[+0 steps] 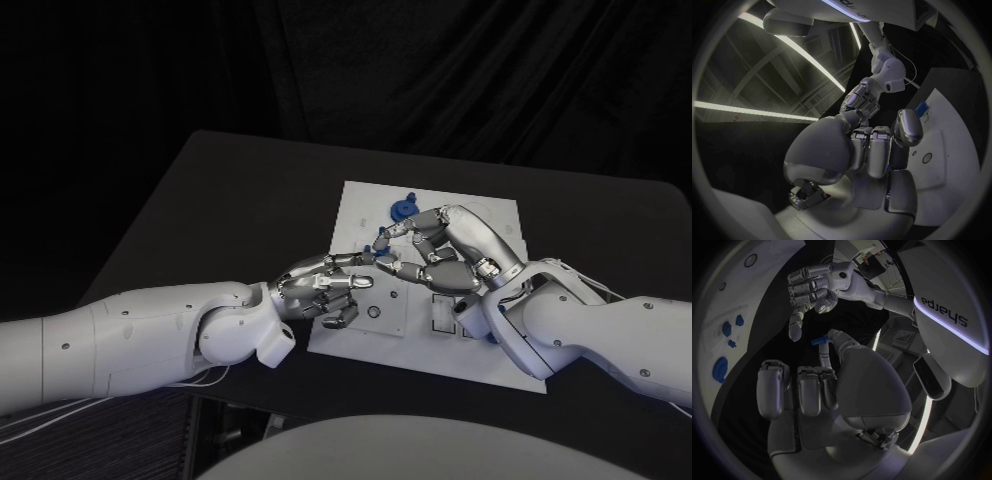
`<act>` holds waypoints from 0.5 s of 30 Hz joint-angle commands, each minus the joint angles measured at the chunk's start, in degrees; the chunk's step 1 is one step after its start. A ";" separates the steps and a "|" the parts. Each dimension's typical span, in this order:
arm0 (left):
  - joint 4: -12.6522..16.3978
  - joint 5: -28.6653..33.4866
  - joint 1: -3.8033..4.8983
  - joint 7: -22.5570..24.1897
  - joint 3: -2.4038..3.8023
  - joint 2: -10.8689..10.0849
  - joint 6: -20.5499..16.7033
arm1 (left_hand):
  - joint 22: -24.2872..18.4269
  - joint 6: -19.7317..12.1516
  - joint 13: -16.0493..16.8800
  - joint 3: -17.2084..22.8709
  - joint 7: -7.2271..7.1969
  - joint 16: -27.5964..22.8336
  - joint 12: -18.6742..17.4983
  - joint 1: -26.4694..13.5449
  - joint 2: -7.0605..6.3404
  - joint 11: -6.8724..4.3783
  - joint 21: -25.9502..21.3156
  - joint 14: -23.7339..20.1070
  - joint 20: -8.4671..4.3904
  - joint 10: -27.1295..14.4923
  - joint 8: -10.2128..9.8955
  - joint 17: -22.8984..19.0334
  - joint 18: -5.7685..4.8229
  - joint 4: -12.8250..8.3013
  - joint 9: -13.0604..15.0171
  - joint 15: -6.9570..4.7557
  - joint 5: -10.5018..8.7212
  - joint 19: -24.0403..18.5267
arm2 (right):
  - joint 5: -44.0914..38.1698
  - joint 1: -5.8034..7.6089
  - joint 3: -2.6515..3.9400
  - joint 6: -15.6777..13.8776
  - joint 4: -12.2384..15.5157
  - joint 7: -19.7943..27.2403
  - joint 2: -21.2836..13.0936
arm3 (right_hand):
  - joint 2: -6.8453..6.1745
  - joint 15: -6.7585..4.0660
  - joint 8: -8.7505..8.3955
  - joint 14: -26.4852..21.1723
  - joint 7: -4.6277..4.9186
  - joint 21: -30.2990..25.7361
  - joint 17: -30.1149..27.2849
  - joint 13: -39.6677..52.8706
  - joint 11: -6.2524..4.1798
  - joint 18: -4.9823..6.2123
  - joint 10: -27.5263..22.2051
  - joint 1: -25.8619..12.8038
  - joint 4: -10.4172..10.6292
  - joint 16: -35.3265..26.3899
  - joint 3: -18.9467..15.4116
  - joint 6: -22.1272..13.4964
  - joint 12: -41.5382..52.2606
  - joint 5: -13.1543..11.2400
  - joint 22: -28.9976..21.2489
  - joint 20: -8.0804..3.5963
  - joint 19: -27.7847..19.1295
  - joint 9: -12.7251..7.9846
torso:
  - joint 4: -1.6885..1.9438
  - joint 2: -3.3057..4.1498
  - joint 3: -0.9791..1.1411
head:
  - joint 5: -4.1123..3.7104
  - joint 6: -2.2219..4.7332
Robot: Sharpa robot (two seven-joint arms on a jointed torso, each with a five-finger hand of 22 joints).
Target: Assemble the parts on the task board
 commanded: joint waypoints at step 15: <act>0.45 0.57 -0.17 1.57 0.04 0.74 3.88 | 4.13 6.21 15.05 -0.48 0.20 0.37 -0.03 -0.65 0.64 0.14 0.77 6.06 0.12 5.97 1.67 15.09 -1.07 -1.09 0.97 -0.39 -2.94 1.24 | 3.09 -0.06 -0.10 5.22 0.54 -0.11 -0.16 | 0.41 -0.20 0.10 5.94 -0.52 0.08 15.10 15.09 -0.25 -0.32 5.97 0.19 0.84 0.17 -0.02 0.87 0.15 0.23 12.57 -0.21 1.22 1.11 | -0.04 0.07 -0.02 | 0.10 -0.01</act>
